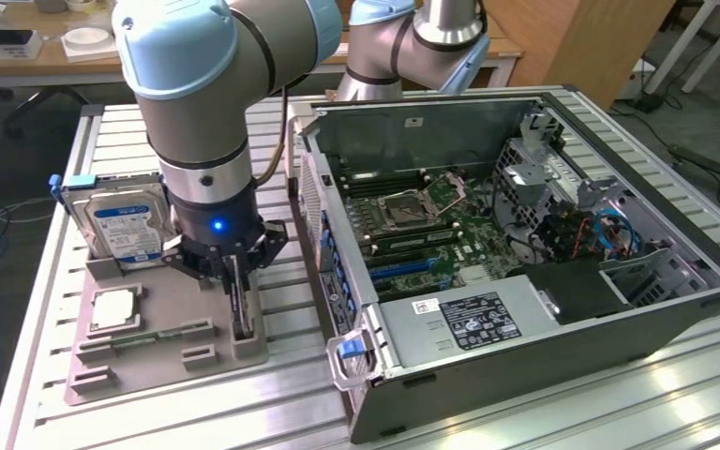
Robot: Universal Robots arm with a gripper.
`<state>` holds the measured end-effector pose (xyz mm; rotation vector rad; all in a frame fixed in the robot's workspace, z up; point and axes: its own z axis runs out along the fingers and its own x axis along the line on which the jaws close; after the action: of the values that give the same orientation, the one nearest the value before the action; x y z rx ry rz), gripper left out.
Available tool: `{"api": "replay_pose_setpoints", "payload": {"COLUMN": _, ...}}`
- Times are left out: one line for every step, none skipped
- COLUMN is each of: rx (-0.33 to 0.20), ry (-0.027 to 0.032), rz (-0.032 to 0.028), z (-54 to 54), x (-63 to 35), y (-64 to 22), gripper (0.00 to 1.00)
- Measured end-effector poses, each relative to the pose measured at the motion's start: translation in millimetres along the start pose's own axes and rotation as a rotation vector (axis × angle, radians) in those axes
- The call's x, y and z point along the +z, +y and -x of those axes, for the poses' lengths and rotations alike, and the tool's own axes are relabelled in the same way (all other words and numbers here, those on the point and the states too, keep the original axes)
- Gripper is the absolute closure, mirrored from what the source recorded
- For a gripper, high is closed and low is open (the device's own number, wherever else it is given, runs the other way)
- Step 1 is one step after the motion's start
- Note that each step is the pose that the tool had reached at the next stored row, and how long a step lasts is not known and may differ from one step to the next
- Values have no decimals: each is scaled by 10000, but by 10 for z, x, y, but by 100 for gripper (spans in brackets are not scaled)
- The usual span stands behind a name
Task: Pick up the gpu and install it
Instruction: 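Pick up the gpu and move the gpu toward the slot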
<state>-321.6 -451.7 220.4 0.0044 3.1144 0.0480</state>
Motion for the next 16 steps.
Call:
{"api": "replay_pose_setpoints", "payload": {"rx": 0, "ry": 0, "rz": 0, "z": 0, "x": 0, "y": 0, "gripper": 73}}
{"api": "replay_pose_setpoints", "payload": {"rx": 0, "ry": 0, "rz": 0, "z": 0, "x": 0, "y": 0, "gripper": 73}}
{"api": "replay_pose_setpoints", "payload": {"rx": 0, "ry": 0, "rz": 0, "z": 0, "x": 0, "y": 0, "gripper": 73}}
{"api": "replay_pose_setpoints", "payload": {"rx": 0, "ry": 0, "rz": 0, "z": 0, "x": 0, "y": 0, "gripper": 73}}
{"api": "replay_pose_setpoints", "payload": {"rx": 0, "ry": 0, "rz": 0, "z": 0, "x": 0, "y": 0, "gripper": 73}}
{"api": "replay_pose_setpoints", "payload": {"rx": 0, "ry": 0, "rz": 0, "z": 0, "x": 0, "y": 0, "gripper": 73}}
{"api": "replay_pose_setpoints", "payload": {"rx": 0, "ry": 0, "rz": 0, "z": 0, "x": 0, "y": 0, "gripper": 73}}
{"api": "replay_pose_setpoints", "payload": {"rx": 0, "ry": 0, "rz": 1, "z": 0, "x": 0, "y": 0, "gripper": 73}}
{"api": "replay_pose_setpoints", "payload": {"rx": 0, "ry": 0, "rz": 1, "z": 0, "x": 0, "y": 0, "gripper": 73}}
{"api": "replay_pose_setpoints", "payload": {"rx": 0, "ry": 0, "rz": 0, "z": 0, "x": 0, "y": 0, "gripper": 73}}
{"api": "replay_pose_setpoints", "payload": {"rx": 0, "ry": 0, "rz": 0, "z": 0, "x": 0, "y": 0, "gripper": 73}}
{"api": "replay_pose_setpoints", "payload": {"rx": 0, "ry": -2, "rz": 3, "z": 1, "x": 0, "y": 0, "gripper": 73}}
{"api": "replay_pose_setpoints", "payload": {"rx": 0, "ry": -2, "rz": 11, "z": 1, "x": -1, "y": -2, "gripper": 73}}
{"api": "replay_pose_setpoints", "payload": {"rx": -1, "ry": -1, "rz": 28, "z": 1, "x": -5, "y": -4, "gripper": 73}}
{"api": "replay_pose_setpoints", "payload": {"rx": 1, "ry": -1, "rz": 33, "z": 1, "x": -9, "y": -3, "gripper": 73}}
{"api": "replay_pose_setpoints", "payload": {"rx": 1, "ry": -1, "rz": 36, "z": 1, "x": -15, "y": -3, "gripper": 73}}
